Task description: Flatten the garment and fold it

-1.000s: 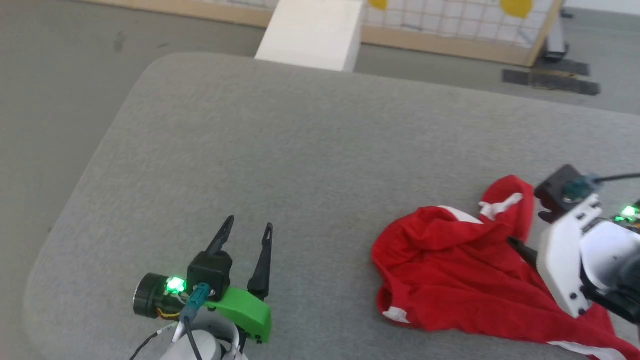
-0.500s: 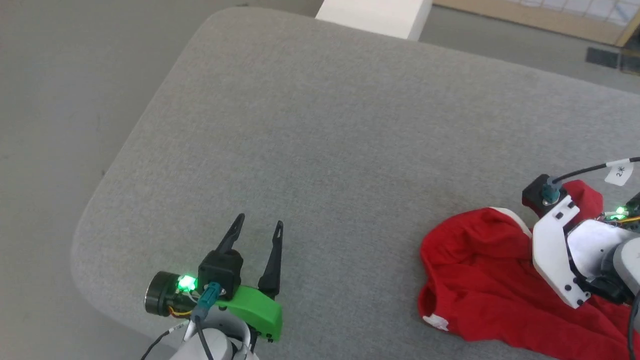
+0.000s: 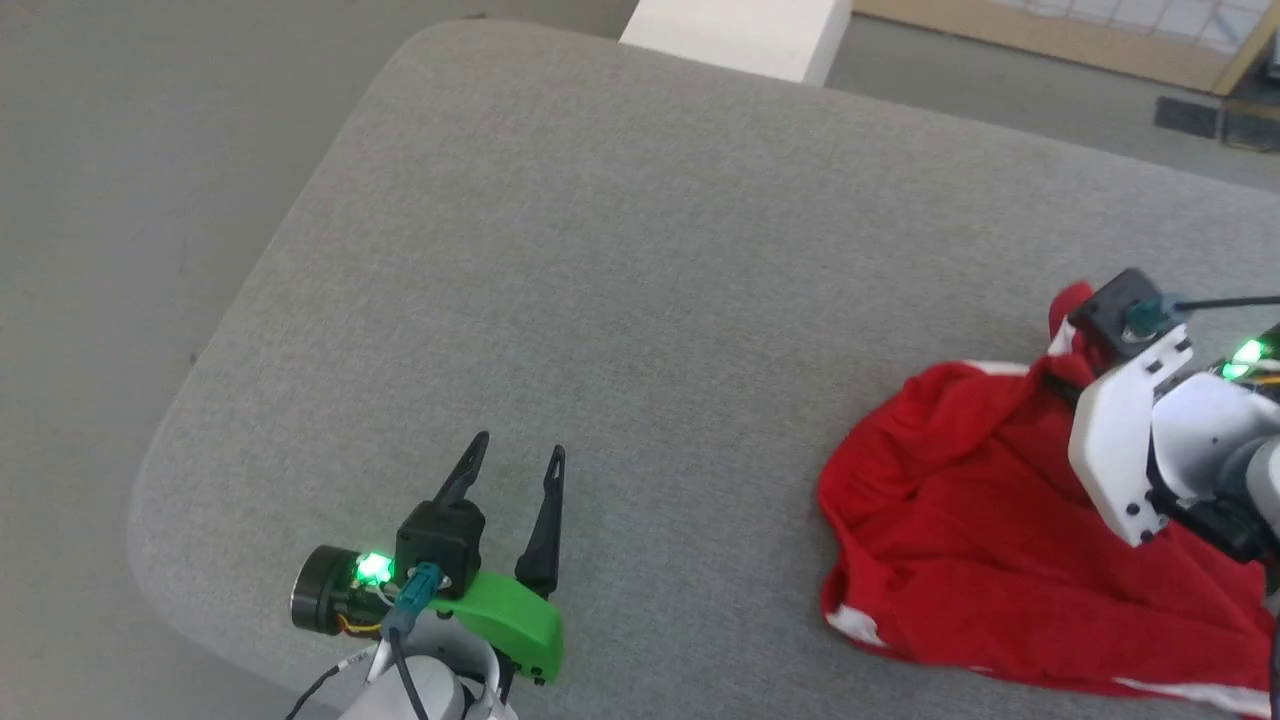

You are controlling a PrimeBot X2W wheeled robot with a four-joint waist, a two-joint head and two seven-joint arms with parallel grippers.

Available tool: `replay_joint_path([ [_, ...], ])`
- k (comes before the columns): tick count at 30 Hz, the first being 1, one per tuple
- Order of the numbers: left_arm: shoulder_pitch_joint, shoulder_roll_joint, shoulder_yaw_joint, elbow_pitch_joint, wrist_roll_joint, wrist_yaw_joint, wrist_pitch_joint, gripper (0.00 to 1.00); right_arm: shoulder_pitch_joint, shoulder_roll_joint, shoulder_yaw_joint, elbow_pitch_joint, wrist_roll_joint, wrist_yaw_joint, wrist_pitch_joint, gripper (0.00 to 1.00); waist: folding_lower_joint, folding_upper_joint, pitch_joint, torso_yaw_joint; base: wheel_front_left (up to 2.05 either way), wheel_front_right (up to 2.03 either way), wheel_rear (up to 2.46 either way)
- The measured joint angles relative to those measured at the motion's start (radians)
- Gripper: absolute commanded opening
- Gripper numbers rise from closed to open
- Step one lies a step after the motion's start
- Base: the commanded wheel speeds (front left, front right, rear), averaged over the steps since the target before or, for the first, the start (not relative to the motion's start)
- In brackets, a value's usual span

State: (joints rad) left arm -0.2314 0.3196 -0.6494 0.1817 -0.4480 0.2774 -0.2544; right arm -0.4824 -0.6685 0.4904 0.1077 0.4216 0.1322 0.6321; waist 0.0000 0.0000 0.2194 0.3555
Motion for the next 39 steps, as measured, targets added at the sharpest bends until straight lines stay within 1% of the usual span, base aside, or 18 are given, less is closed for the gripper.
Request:
replay_joint_path([
  [5, 0.000, 0.002, -0.004, -0.002, 0.000, -0.005, -0.002, 1.00, 0.002, 0.007, -0.062, -0.055, -0.009, 0.000, -0.008, 0.00, 0.0000, 0.0000, -0.024, -0.029, 0.00, 0.00, 0.00],
  [9, -0.002, -0.001, -0.008, -0.004, 0.000, -0.012, -0.003, 1.00, -0.022, 0.000, -0.072, -0.047, -0.029, 0.000, 0.006, 0.00, 0.0000, 0.0000, -0.019, -0.029, 0.00, 0.00, 0.00],
  [14, -0.022, -0.015, -0.012, -0.009, 0.006, -0.013, -0.003, 1.00, -0.113, -0.020, -0.025, 0.029, -0.054, 0.000, 0.024, 0.00, 0.0000, 0.0000, 0.011, -0.010, 0.00, 0.00, 0.00],
  [19, -0.034, -0.041, -0.008, -0.013, 0.028, -0.016, -0.003, 1.00, -0.217, -0.038, 0.031, 0.160, -0.085, 0.000, -0.011, 0.00, 0.0000, 0.0000, 0.053, 0.034, 0.00, 0.00, 0.00],
  [20, -0.035, -0.043, -0.007, -0.013, 0.028, -0.018, -0.003, 1.00, -0.231, -0.036, 0.040, 0.185, -0.087, 0.000, -0.013, 0.03, 0.0000, 0.0000, 0.059, 0.041, 0.00, 0.00, 0.00],
  [21, -0.035, -0.045, -0.004, -0.013, 0.031, -0.019, -0.003, 1.00, -0.246, -0.032, 0.054, 0.216, -0.086, 0.000, -0.017, 1.00, 0.0000, 0.0000, 0.068, 0.049, 0.00, 0.00, 0.00],
  [24, -0.035, -0.054, 0.008, -0.010, 0.038, -0.023, -0.003, 1.00, -0.278, -0.015, 0.109, 0.301, -0.090, 0.000, -0.039, 1.00, 0.0000, 0.0000, 0.090, 0.071, 0.00, 0.00, 0.00],
  [28, -0.036, -0.057, 0.024, -0.008, 0.044, -0.031, -0.003, 1.00, -0.301, 0.002, 0.159, 0.333, -0.086, 0.000, -0.109, 1.00, 0.0001, 0.0000, 0.090, 0.067, 0.00, 0.00, 0.00],
  [33, -0.038, -0.053, 0.039, -0.002, 0.044, -0.041, -0.003, 1.00, -0.321, 0.024, 0.157, 0.346, -0.054, 0.000, -0.220, 1.00, 0.0000, 0.0000, 0.068, 0.041, 0.00, 0.00, 0.00],
  [36, -0.041, -0.041, 0.050, 0.000, 0.040, -0.045, -0.002, 1.00, -0.324, 0.030, 0.141, 0.342, -0.037, 0.000, -0.311, 1.00, 0.0000, 0.0000, 0.044, 0.015, 0.00, 0.00, 0.00],
  [39, -0.046, -0.033, 0.063, -0.005, 0.029, -0.049, -0.002, 1.00, -0.315, 0.013, 0.124, 0.308, -0.042, 0.000, -0.436, 1.00, -0.0001, 0.0000, 0.007, -0.014, 0.00, 0.00, 0.00],
])
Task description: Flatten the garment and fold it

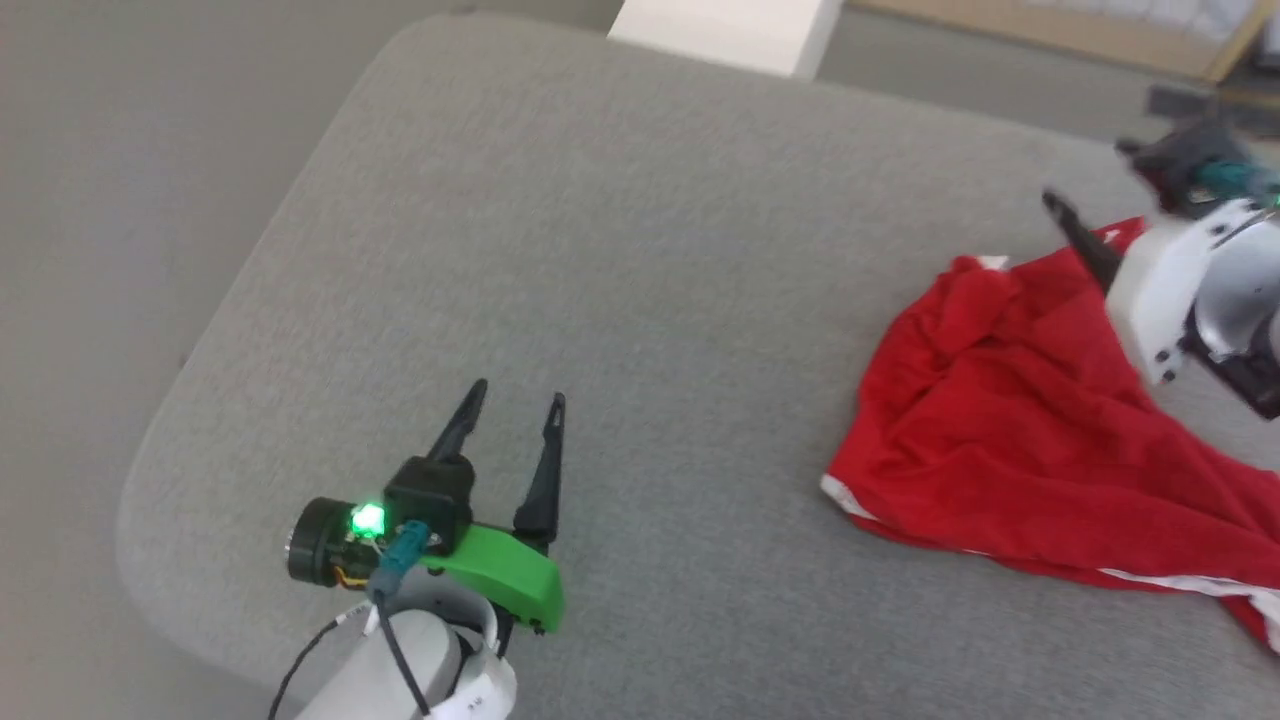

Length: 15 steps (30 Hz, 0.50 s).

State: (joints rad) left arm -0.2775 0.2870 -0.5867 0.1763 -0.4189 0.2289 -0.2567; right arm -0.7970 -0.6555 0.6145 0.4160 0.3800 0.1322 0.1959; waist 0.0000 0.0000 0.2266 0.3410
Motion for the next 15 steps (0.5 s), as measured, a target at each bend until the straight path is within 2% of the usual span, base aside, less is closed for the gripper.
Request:
replay_joint_path([
  [4, -0.002, 0.020, 0.025, -0.019, -0.011, 0.000, 0.002, 1.00, 0.043, -0.002, -0.090, -0.048, 0.005, 0.000, -0.134, 1.00, 0.0000, 0.0000, -0.031, -0.047, 0.00, 0.00, 0.00],
  [5, -0.005, 0.028, 0.037, -0.032, -0.020, 0.001, 0.009, 1.00, 0.139, 0.003, -0.189, -0.076, 0.004, 0.000, -0.200, 1.00, 0.0000, 0.0000, -0.055, -0.082, 0.00, 0.00, 0.00],
  [9, -0.006, 0.036, 0.051, -0.055, -0.045, 0.003, 0.019, 1.00, 0.306, 0.048, -0.347, -0.141, -0.023, 0.000, -0.239, 1.00, 0.0000, 0.0000, -0.083, -0.126, 0.00, 0.00, 0.00],
  [15, -0.003, 0.060, 0.049, -0.079, -0.063, 0.000, 0.058, 1.00, 0.552, 0.192, -0.553, -0.295, -0.117, 0.000, -0.231, 1.00, 0.0000, 0.0000, -0.108, -0.188, 0.00, 0.00, 0.00],
])
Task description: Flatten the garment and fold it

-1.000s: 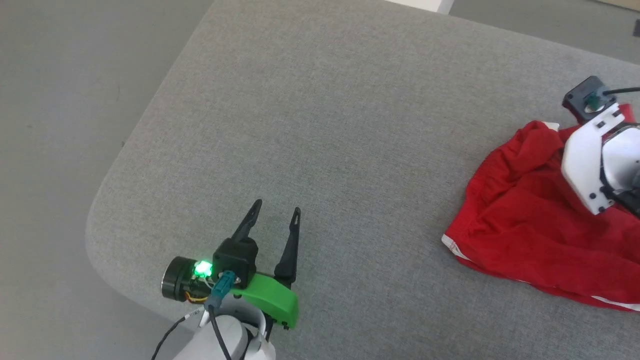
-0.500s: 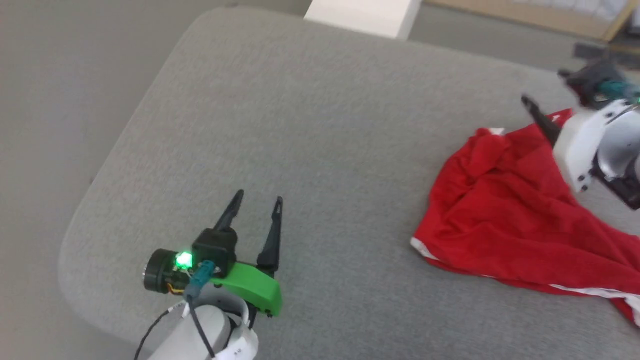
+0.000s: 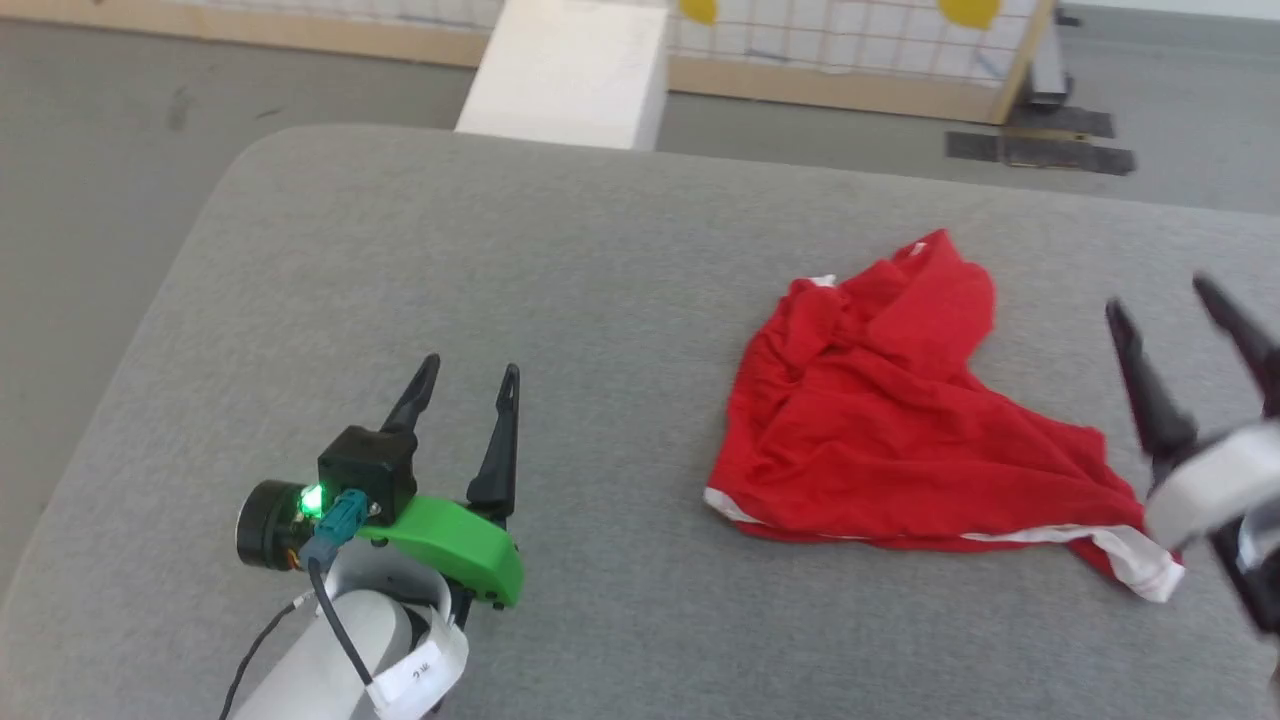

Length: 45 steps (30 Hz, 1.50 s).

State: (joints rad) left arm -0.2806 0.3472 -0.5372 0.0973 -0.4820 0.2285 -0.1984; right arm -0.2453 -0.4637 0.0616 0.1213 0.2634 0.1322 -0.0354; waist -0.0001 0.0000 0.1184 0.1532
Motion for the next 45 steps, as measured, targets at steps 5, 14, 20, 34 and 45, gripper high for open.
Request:
replay_joint_path([
  [5, 0.025, 0.022, -0.026, -0.008, -0.022, -0.024, 0.072, 1.00, 0.164, 0.137, -0.117, -0.138, -0.083, 0.000, 0.044, 1.00, 0.0000, 0.0000, -0.013, -0.046, 0.00, 0.00, 0.00],
  [14, 0.073, 0.048, -0.070, -0.044, -0.079, -0.068, 0.198, 1.00, 0.334, 0.303, -0.182, -0.242, -0.163, 0.000, 0.136, 1.00, 0.0000, 0.0000, -0.013, -0.112, 0.00, 0.00, 0.00],
  [20, 0.008, 0.073, -0.121, -0.115, -0.152, -0.151, 0.410, 1.00, 0.344, 0.336, -0.204, -0.299, -0.187, 0.000, 0.150, 1.00, 0.0000, 0.0000, 0.028, -0.136, 0.00, 0.00, 0.00],
  [34, -0.139, 0.103, -0.195, -0.098, -0.213, -0.204, 0.700, 1.00, 0.337, 0.357, -0.235, -0.321, -0.202, 0.000, 0.139, 1.00, 0.0000, 0.0000, 0.139, -0.209, 0.00, 0.00, 0.00],
  [45, -0.162, 0.111, -0.195, -0.060, -0.168, -0.187, 0.688, 0.89, 0.327, 0.377, -0.242, -0.317, -0.210, 0.000, 0.130, 1.00, 0.0001, 0.0000, 0.193, -0.230, 0.00, 0.00, 0.00],
])
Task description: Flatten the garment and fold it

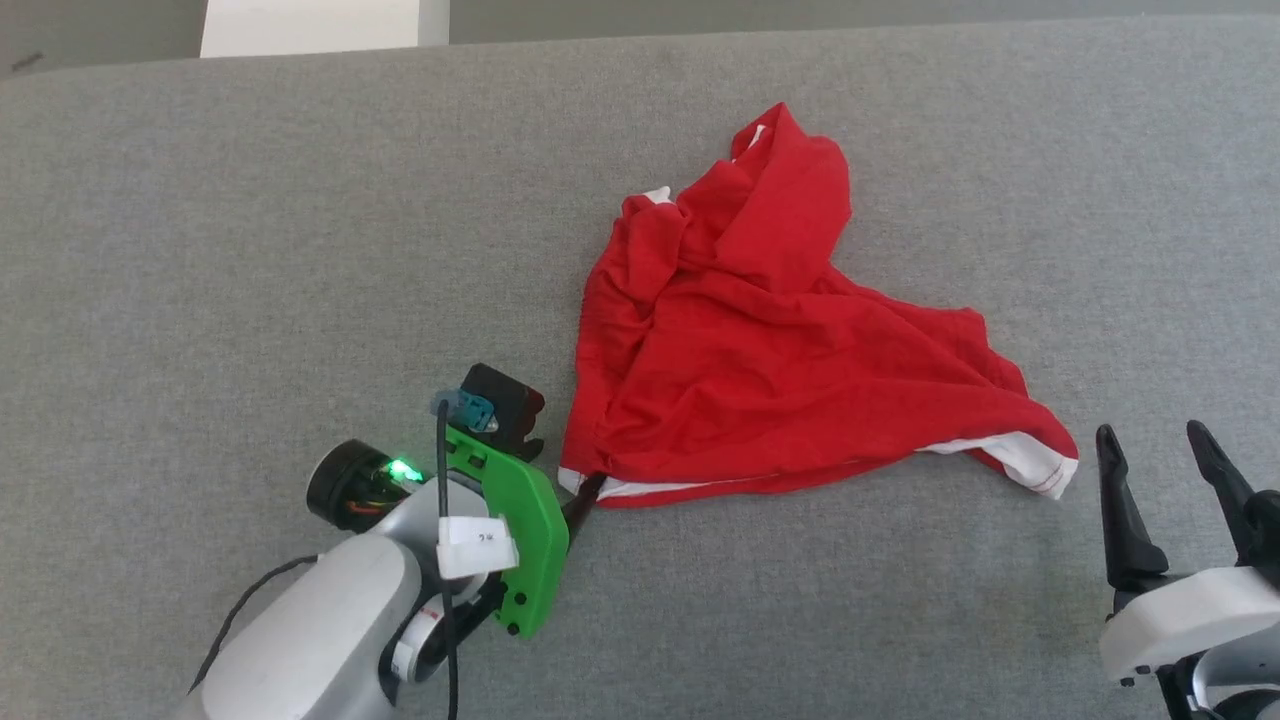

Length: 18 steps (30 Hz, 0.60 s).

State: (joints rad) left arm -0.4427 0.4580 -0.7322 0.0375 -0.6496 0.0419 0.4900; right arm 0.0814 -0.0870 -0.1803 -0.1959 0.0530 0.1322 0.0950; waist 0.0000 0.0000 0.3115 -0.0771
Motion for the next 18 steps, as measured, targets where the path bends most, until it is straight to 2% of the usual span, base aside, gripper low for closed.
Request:
replay_joint_path([
  [1, 0.000, 0.000, -0.001, 0.001, 0.000, 0.000, 0.000, 0.43, 0.000, 0.001, 0.000, 0.000, 0.000, 0.000, 0.000, 1.00, 0.0000, 0.0000, 0.003, 0.000, 0.00, 0.00, 0.00],
  [2, 0.000, 0.000, -0.002, 0.001, 0.000, 0.000, 0.000, 0.08, -0.001, 0.001, 0.001, 0.001, 0.000, 0.000, 0.000, 1.00, 0.0000, 0.0000, 0.004, 0.001, 0.00, 0.00, 0.00],
  [3, -0.001, 0.000, -0.003, 0.001, 0.000, 0.000, 0.000, 0.00, -0.002, 0.002, 0.001, 0.003, -0.002, 0.000, 0.000, 1.00, 0.0000, 0.0000, 0.005, 0.003, 0.00, 0.00, 0.00],
  [8, 0.000, -0.001, -0.005, -0.002, -0.003, -0.002, -0.015, 0.00, -0.004, 0.000, 0.021, 0.026, -0.001, 0.000, 0.029, 1.00, 0.0000, 0.0000, -0.008, 0.010, 0.00, 0.00, 0.00],
  [13, 0.005, -0.002, 0.000, -0.026, -0.003, 0.009, -0.036, 0.00, 0.020, -0.034, 0.074, 0.052, 0.028, 0.000, 0.164, 1.00, 0.0000, 0.0000, -0.028, 0.023, 0.00, 0.00, 0.00],
  [18, 0.013, -0.003, -0.003, -0.056, -0.003, 0.022, -0.044, 0.00, 0.026, -0.041, 0.052, 0.053, 0.040, 0.000, 0.236, 1.00, 0.0000, 0.0000, -0.037, 0.046, 0.00, 0.00, 0.00],
])
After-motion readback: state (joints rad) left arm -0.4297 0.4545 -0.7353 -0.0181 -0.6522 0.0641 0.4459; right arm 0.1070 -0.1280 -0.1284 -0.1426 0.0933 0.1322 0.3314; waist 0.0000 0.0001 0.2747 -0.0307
